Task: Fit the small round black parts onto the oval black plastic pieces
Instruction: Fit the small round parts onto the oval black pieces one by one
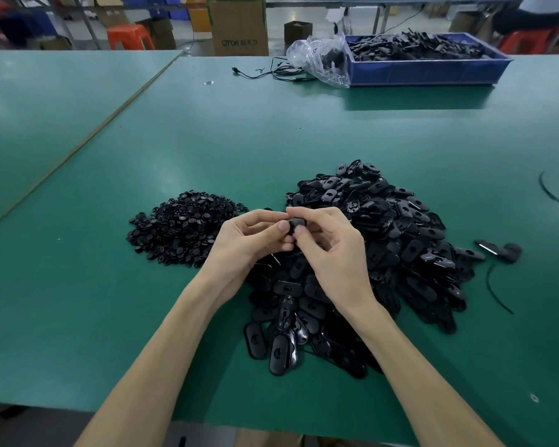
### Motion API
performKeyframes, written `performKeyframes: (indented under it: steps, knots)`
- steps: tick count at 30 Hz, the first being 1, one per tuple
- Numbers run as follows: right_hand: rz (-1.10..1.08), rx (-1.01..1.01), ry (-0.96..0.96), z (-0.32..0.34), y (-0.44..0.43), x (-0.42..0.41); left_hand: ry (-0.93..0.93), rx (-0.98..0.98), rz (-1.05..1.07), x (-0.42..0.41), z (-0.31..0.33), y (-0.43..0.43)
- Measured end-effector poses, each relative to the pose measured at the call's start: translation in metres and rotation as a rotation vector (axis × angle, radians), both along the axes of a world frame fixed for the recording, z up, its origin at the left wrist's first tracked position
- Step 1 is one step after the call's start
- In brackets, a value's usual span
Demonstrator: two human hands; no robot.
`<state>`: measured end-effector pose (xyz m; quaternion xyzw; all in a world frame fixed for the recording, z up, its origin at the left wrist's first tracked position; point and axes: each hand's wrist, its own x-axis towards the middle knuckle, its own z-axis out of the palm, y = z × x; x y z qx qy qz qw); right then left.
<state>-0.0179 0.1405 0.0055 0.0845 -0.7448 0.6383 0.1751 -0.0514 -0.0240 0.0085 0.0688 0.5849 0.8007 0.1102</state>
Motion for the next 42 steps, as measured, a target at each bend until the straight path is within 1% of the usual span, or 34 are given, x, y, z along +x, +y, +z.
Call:
performKeyframes:
  steps: [6,15,19,24,25,28,29,35,42]
  knots:
    - [0.015,0.0,-0.001,0.001,0.0,0.0,-0.039,0.019,-0.014,0.0,0.0,-0.001]
    - [0.026,0.005,0.01,-0.004,0.0,-0.002,-0.007,-0.011,-0.024,-0.002,-0.002,-0.001]
    - [0.02,0.076,0.048,-0.004,0.001,-0.001,0.012,-0.058,-0.028,-0.002,-0.001,-0.002]
    - [0.002,0.093,0.023,-0.004,0.003,-0.003,0.092,-0.159,0.051,0.0,-0.005,-0.001]
    - [0.005,0.067,0.001,-0.004,0.003,-0.003,0.103,-0.164,0.058,0.0,-0.005,0.0]
    - [0.099,-0.114,-0.088,-0.001,0.006,-0.005,0.096,-0.133,0.053,0.001,-0.003,-0.002]
    - [0.123,-0.144,-0.096,-0.001,0.007,-0.005,0.084,-0.115,0.049,0.001,-0.002,-0.002]
    - [0.149,-0.19,-0.111,-0.001,0.008,-0.006,0.036,-0.08,0.014,0.001,0.0,-0.004]
    - [0.091,-0.208,-0.141,-0.001,0.013,-0.005,0.091,-0.121,0.0,0.005,0.004,-0.001]
